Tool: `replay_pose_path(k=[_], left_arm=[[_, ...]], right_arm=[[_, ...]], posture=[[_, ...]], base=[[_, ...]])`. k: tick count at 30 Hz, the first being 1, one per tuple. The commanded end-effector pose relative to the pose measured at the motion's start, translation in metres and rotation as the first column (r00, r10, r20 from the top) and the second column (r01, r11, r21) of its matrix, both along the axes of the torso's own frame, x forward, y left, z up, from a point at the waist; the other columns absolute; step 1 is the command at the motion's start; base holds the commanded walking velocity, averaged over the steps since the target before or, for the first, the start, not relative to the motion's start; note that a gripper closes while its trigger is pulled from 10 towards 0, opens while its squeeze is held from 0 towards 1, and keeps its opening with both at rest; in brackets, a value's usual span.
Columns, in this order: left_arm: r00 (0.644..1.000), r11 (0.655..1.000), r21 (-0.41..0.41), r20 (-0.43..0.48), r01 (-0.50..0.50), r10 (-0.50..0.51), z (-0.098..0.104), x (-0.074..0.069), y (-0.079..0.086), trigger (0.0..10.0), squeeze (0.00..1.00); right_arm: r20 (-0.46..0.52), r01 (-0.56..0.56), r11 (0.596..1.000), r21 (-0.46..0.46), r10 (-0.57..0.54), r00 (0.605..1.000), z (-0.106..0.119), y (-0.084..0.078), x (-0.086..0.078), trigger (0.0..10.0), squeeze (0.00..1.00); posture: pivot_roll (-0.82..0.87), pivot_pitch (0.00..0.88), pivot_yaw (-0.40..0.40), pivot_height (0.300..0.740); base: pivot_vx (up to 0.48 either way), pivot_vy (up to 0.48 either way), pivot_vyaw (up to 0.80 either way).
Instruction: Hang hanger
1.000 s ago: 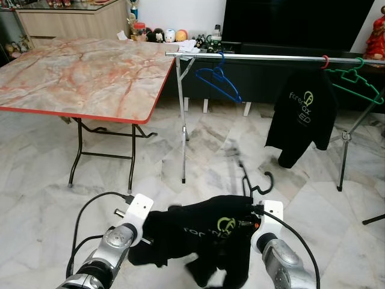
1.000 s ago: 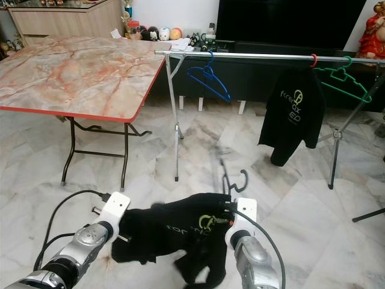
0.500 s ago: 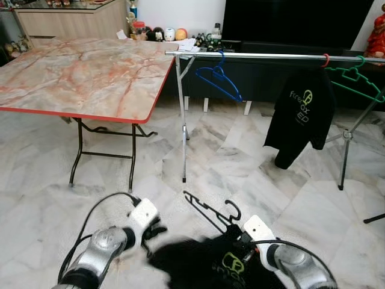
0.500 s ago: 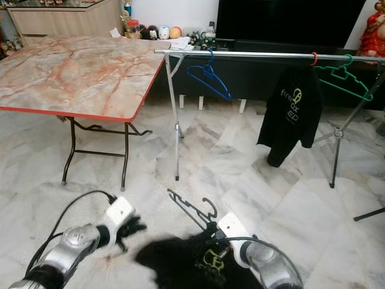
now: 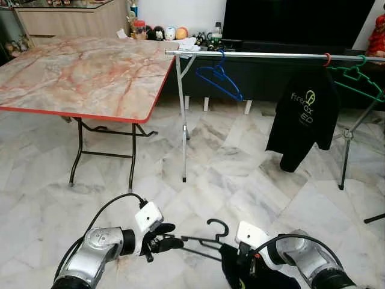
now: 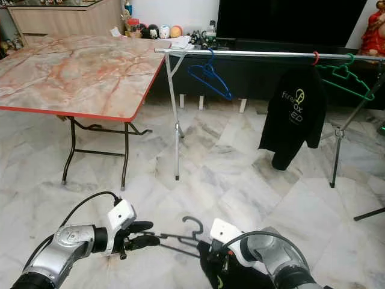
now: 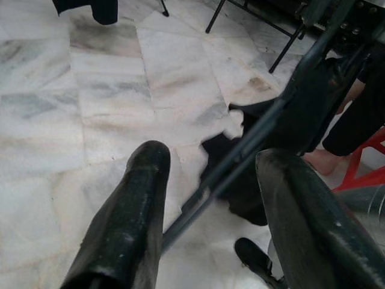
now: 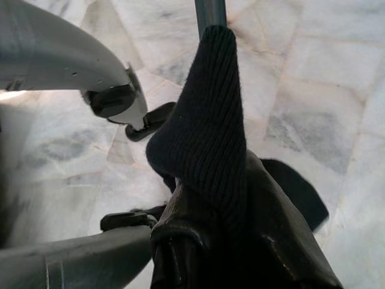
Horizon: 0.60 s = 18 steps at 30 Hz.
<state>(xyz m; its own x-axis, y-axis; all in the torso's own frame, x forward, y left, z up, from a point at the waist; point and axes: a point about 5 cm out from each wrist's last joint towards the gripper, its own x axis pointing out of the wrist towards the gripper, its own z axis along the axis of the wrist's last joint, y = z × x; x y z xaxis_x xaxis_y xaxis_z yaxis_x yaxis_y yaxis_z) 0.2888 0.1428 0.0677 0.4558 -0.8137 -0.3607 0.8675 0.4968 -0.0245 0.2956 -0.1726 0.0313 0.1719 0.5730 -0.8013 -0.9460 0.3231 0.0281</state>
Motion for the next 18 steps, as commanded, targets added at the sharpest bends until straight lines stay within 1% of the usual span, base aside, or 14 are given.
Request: replay_pose_path(k=[1, 2, 3, 4, 6, 7, 9, 10, 13, 14, 15, 18], left_arm=[[1.0, 1.0, 0.017, -0.002, -0.001, 0.001, -0.001, 0.0, 0.001, 10.0, 1.0], [1.0, 0.999, 0.019, -0.01, 0.026, -0.026, -0.002, -0.003, 0.0, 10.0, 1.0], [0.998, 0.998, 0.01, -0.028, 0.061, -0.061, -0.002, -0.008, -0.001, 10.0, 0.14], [0.996, 0.997, 0.009, -0.037, 0.081, -0.08, -0.003, -0.01, -0.002, 10.0, 0.0], [0.993, 0.994, 0.012, -0.049, 0.107, -0.106, -0.003, -0.014, -0.002, 10.0, 0.0], [0.993, 0.994, 0.012, -0.049, 0.107, -0.106, -0.003, -0.014, -0.002, 10.0, 0.0], [0.987, 0.988, 0.05, -0.076, 0.148, -0.144, -0.006, -0.02, -0.001, 10.0, 0.0], [0.986, 0.987, 0.056, -0.08, 0.153, -0.149, -0.007, -0.02, -0.001, 10.0, 0.0], [0.982, 0.984, 0.052, -0.096, 0.167, -0.162, -0.008, -0.021, -0.001, 10.0, 0.0], [0.981, 0.984, 0.04, -0.098, 0.172, -0.167, -0.006, -0.022, -0.002, 10.0, 0.09], [0.983, 0.986, 0.038, -0.094, 0.163, -0.159, -0.005, -0.021, -0.002, 10.0, 1.0], [0.983, 0.985, 0.048, -0.091, 0.163, -0.158, -0.004, -0.02, -0.003, 10.0, 1.0]], right_arm=[[0.022, -0.034, 0.999, 0.002, 0.034, 0.999, 0.007, 0.002, 0.005, 10.0, 0.0], [0.02, -0.049, 0.999, 0.005, 0.049, 0.999, 0.008, 0.003, 0.005, 10.0, 0.0], [0.005, -0.094, 0.995, 0.028, 0.094, 0.996, 0.011, 0.008, 0.005, 10.0, 0.0], [0.0, -0.119, 0.992, 0.034, 0.119, 0.993, 0.013, 0.01, 0.004, 10.0, 0.0], [-0.011, -0.161, 0.986, 0.04, 0.162, 0.987, 0.014, 0.012, 0.002, 10.0, 0.0], [-0.011, -0.161, 0.986, 0.04, 0.162, 0.987, 0.014, 0.012, 0.002, 10.0, 0.0], [-0.015, -0.205, 0.977, 0.053, 0.206, 0.978, 0.018, 0.015, 0.002, 10.0, 0.0], [-0.013, -0.211, 0.976, 0.052, 0.212, 0.977, 0.018, 0.016, 0.003, 10.0, 0.0], [-0.012, -0.234, 0.97, 0.062, 0.235, 0.972, 0.022, 0.02, 0.003, 10.0, 0.0], [-0.008, -0.249, 0.966, 0.066, 0.25, 0.968, 0.024, 0.022, 0.004, 10.0, 0.0], [-0.006, -0.254, 0.965, 0.065, 0.255, 0.967, 0.024, 0.023, 0.004, 10.0, 0.0], [0.002, -0.264, 0.962, 0.065, 0.264, 0.964, 0.026, 0.026, 0.005, 10.0, 0.0]], posture=[[0.04, 0.051, -0.016, 0.74], [0.04, 0.051, -0.016, 0.74], [0.03, 0.052, -0.017, 0.74], [0.03, 0.052, -0.017, 0.74], [0.03, 0.053, -0.014, 0.74], [0.03, 0.053, -0.014, 0.74], [0.03, 0.055, -0.016, 0.74], [0.03, 0.055, -0.016, 0.74], [0.03, 0.055, -0.012, 0.74], [0.03, 0.056, -0.012, 0.74], [0.03, 0.056, -0.011, 0.74], [0.03, 0.056, -0.011, 0.74]], base=[[0.0, 0.0, 0.0], [0.0, 0.0, 0.0], [0.0, 0.0, 0.0], [0.0, 0.0, 0.0], [0.0, 0.0, 0.0], [0.0, 0.0, 0.0], [0.0, 0.0, 0.0], [0.0, 0.0, 0.0], [0.0, 0.0, 0.0], [0.0, 0.0, 0.0], [0.0, 0.0, 0.0], [0.0, 0.0, 0.0]])
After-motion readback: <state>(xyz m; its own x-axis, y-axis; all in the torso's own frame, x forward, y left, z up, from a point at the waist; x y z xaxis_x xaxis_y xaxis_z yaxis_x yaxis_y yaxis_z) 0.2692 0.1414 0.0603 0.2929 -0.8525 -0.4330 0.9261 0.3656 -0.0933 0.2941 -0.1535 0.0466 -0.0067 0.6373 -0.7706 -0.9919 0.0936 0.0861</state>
